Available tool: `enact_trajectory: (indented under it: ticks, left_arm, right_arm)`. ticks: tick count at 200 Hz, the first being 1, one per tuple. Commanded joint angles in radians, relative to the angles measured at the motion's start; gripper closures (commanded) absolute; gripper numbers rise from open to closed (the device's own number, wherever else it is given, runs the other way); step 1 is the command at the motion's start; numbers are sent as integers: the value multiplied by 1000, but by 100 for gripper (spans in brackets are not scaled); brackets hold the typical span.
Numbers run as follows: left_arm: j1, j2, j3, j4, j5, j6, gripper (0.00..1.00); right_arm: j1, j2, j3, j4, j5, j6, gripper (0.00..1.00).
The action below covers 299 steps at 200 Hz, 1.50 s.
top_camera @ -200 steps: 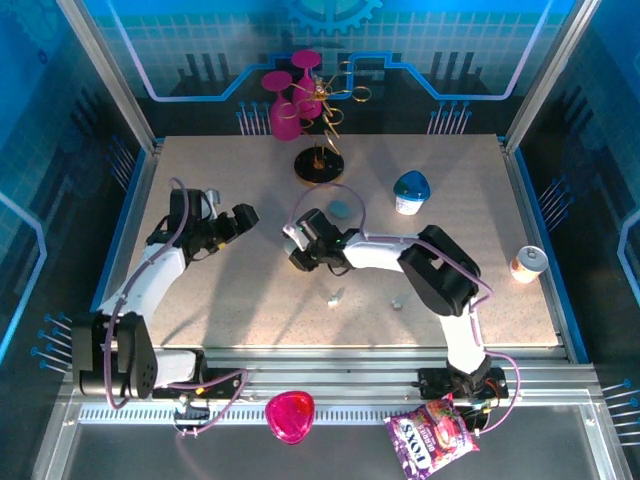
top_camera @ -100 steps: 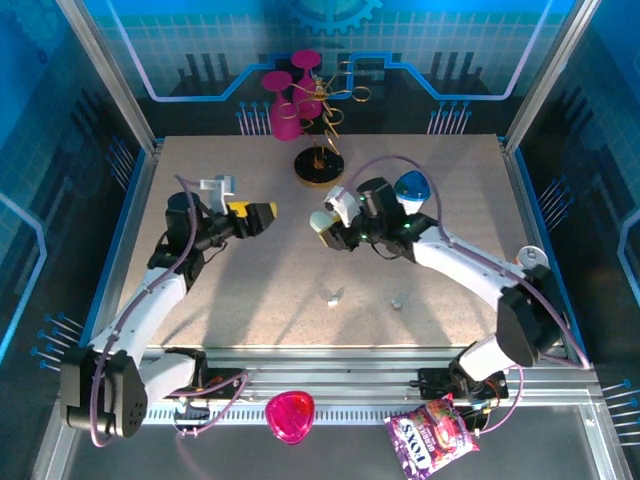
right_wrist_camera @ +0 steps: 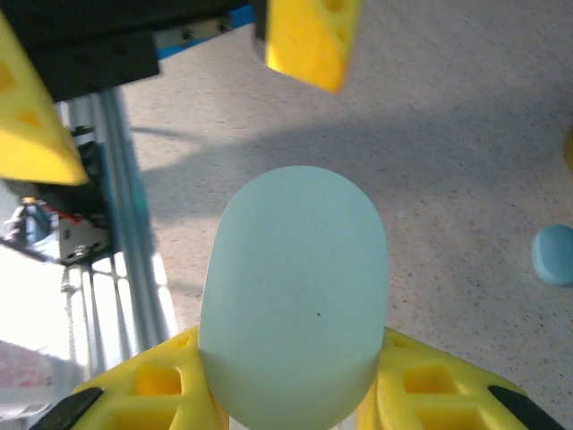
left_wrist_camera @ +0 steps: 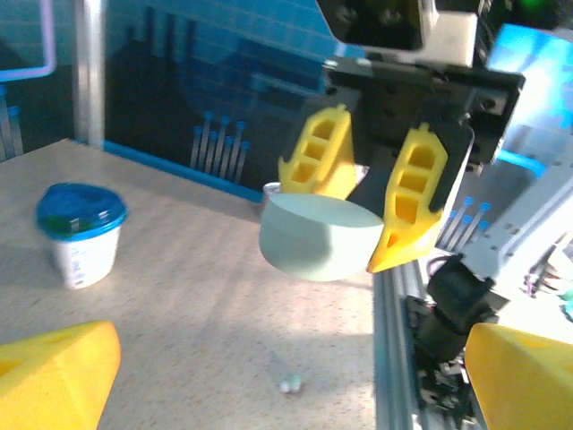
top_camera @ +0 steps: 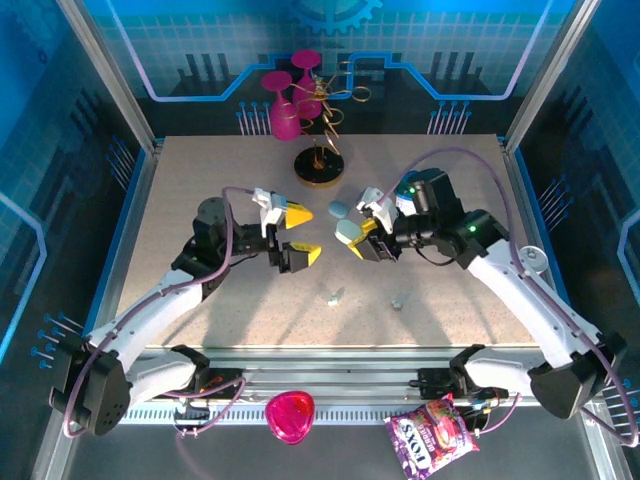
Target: Insert the wireless bluetooth earbuds into the charging case
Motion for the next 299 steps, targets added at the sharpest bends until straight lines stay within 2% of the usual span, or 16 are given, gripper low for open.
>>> enact_trajectory:
  ticks: [1, 24, 55, 100, 205, 299]
  left_arm:
    - [-52, 5, 70, -11, 98, 91, 1]
    - [-87, 22, 96, -27, 141, 100, 1]
    - [-105, 48, 112, -14, 169, 93, 4]
    - [-113, 80, 132, 24, 192, 63, 12]
    - [-113, 112, 145, 69, 220, 32, 38]
    - [-112, 116, 141, 118, 227, -23, 52]
  right_arm:
    - [-1, -20, 80, -157, -120, -64, 75]
    - [32, -15, 147, -205, -158, -99, 76]
    - [91, 35, 244, -284, -79, -145, 75]
    - [109, 111, 326, -335, -73, -179, 75]
    - [92, 185, 380, -370, -107, -230, 75]
    - [88, 178, 366, -335, -106, -230, 75]
